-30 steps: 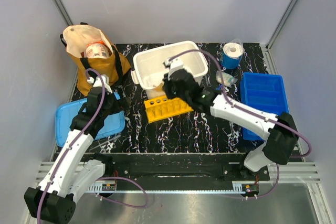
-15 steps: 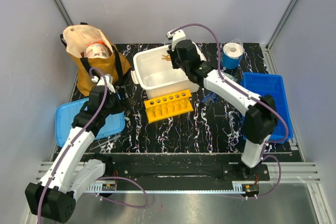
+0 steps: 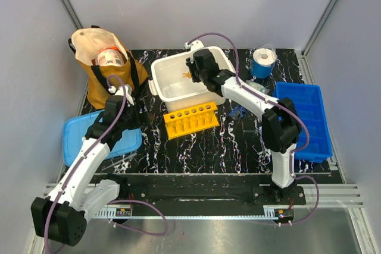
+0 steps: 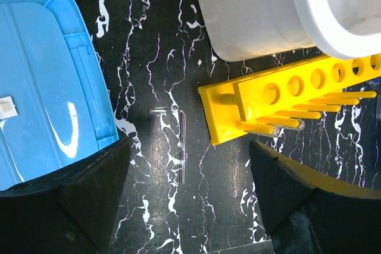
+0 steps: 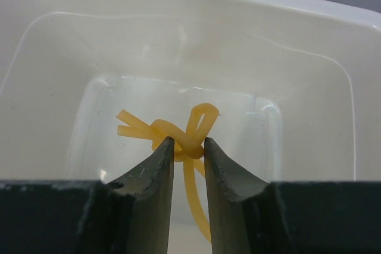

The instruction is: Organize the chemistry lab equipment

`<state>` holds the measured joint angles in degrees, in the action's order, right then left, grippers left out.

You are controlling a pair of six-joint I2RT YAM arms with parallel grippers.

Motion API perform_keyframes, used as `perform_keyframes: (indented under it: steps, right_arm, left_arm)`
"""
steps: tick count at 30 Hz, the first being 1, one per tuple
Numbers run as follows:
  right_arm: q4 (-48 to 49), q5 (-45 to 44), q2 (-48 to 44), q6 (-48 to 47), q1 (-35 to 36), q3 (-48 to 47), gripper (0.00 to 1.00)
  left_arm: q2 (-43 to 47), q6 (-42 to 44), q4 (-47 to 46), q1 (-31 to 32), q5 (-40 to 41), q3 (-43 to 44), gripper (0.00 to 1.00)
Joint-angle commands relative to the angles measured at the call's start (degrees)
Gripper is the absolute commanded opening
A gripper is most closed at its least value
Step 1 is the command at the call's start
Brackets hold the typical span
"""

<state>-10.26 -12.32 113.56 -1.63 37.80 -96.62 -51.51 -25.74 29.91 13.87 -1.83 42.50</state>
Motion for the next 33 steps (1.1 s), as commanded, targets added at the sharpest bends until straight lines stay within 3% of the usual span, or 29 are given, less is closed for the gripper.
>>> perform_keyframes:
  steps: [1, 10, 15, 19, 24, 28, 33]
  right_arm:
    - [-1.1, 0.3, -3.9, 1.3, -0.1, -2.9, 0.33]
    - [-6.4, 1.4, -12.6, 6.2, -0.1, 0.6, 0.44]
    - [-10.0, 2.4, -18.4, 8.5, -0.1, 2.5, 0.41]
    - [-11.0, 5.5, -25.5, 11.2, -0.1, 6.7, 0.38]
    - [-9.4, 8.5, -35.1, 13.8, -0.1, 15.0, 0.38]
    - [-8.2, 7.4, -41.7, 14.1, -0.1, 20.1, 0.38]
    - [-8.3, 6.5, -45.9, 14.0, -0.1, 23.1, 0.38]
  left_arm:
    - [-2.0, 0.2, -2.0, -0.2, -2.0, 0.6, 0.83]
    - [-7.6, 0.6, -0.4, -0.2, -4.6, 2.1, 0.78]
    - [-9.1, -1.1, -0.6, -0.1, -5.1, 2.1, 0.75]
    - [-11.9, -0.9, -1.1, 4.0, -0.2, 2.1, 0.7]
    - [-16.7, -3.7, -1.6, 8.8, 4.6, 2.0, 0.58]
    - [-18.3, -7.3, -2.6, 12.1, 9.6, 1.0, 0.47]
    - [-18.1, -8.9, -5.2, 13.9, 11.1, -2.9, 0.42]
